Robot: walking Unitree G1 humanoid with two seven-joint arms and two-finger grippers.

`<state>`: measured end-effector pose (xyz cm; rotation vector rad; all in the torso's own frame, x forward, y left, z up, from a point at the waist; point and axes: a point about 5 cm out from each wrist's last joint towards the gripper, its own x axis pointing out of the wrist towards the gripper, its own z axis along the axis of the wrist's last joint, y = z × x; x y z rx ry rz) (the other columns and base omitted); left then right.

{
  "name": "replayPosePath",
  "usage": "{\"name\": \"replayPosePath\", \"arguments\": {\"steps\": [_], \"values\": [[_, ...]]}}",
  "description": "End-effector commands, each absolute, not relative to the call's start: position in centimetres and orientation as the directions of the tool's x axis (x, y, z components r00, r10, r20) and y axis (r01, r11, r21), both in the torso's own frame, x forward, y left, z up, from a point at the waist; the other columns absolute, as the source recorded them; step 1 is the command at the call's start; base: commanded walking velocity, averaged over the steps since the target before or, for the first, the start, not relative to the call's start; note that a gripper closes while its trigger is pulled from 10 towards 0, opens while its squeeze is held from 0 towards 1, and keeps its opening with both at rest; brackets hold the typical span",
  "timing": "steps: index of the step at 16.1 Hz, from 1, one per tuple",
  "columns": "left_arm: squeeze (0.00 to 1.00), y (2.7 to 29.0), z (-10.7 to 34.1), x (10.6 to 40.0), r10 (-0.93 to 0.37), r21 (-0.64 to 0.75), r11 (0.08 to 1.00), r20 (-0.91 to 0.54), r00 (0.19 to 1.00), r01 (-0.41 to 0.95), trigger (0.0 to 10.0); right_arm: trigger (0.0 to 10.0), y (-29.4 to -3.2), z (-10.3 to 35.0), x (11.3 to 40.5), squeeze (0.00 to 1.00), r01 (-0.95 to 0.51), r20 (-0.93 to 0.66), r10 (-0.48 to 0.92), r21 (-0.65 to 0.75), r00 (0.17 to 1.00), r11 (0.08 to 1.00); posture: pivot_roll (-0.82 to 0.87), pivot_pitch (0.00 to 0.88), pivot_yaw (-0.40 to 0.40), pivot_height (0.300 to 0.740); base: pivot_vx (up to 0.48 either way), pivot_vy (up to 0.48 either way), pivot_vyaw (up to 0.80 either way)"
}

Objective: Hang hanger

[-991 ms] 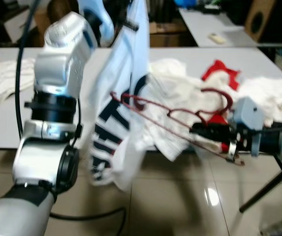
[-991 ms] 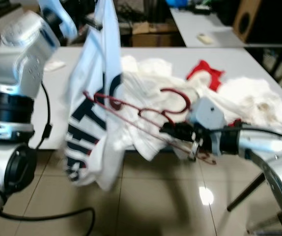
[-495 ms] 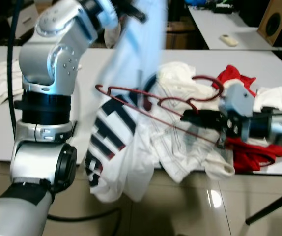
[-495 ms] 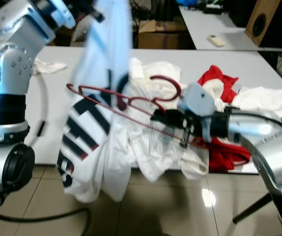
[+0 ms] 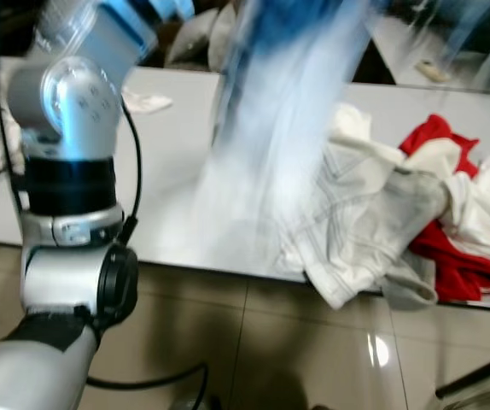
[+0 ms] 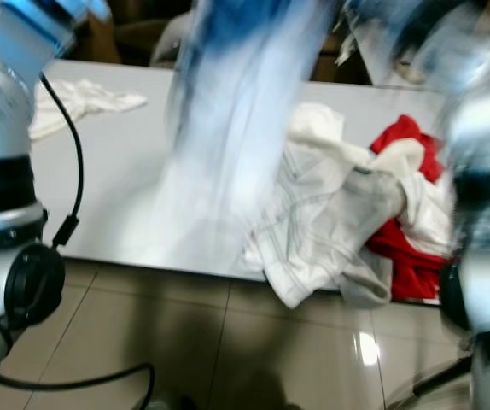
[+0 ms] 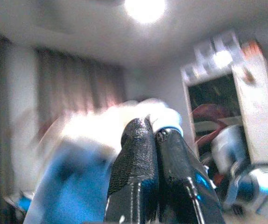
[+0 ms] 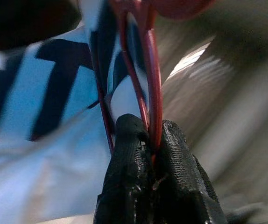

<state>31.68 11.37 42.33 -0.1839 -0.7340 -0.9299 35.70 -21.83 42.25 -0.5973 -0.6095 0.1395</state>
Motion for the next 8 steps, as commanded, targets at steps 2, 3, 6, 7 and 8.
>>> {"name": "replayPosePath", "arguments": {"steps": [2, 3, 6, 7, 8], "values": [[0.0, 13.5, 44.9, 31.0, -0.511, 0.083, 0.64, 0.789, 0.342, 0.764, 10.0, 10.0, -23.4, 45.3, 34.3, 0.0, 0.264, 0.665, 0.215, -0.542, 0.715, 0.798, 0.02, 0.0, 0.022, 0.74, 0.0, 0.0, 0.0], [0.0, 14.1, 45.0, 31.1, -0.459, 0.044, 0.658, 0.815, 0.354, 0.752, 10.0, 10.0, -22.6, 44.1, 35.3, 0.0, 0.146, 0.586, 0.317, -0.607, 0.746, 0.781, 0.02, 0.0, 0.021, 0.74, 0.0, 0.0, 0.0], [0.0, 11.0, 40.8, 33.7, -0.551, 0.041, 0.731, 0.624, 0.554, 0.681, 10.0, 10.0, -21.6, 33.4, 38.2, 0.0, -0.22, 0.201, 0.488, -0.706, 0.85, 0.673, 0.02, 0.0, 0.018, 0.74, 0.0, 0.0, 0.0], [0.0, 10.1, 39.7, 34.3, -0.56, 0.054, 0.751, 0.582, 0.59, 0.659, 10.0, 10.0, -21.6, 31.2, 38.2, 0.0, -0.277, 0.13, 0.506, -0.709, 0.853, 0.648, 0.02, 0.0, 0.018, 0.74, 0.0, 0.0, 0.0], [0.0, 8.3, 37.2, 35.5, -0.58, 0.04, 0.759, 0.497, 0.646, 0.65, 10.0, 10.0, -21.7, 26.6, 37.6, 0.0, -0.402, -0.005, 0.544, -0.68, 0.839, 0.613, 0.02, 0.0, 0.019, 0.74, 0.0, 0.0, 0.0]]}}
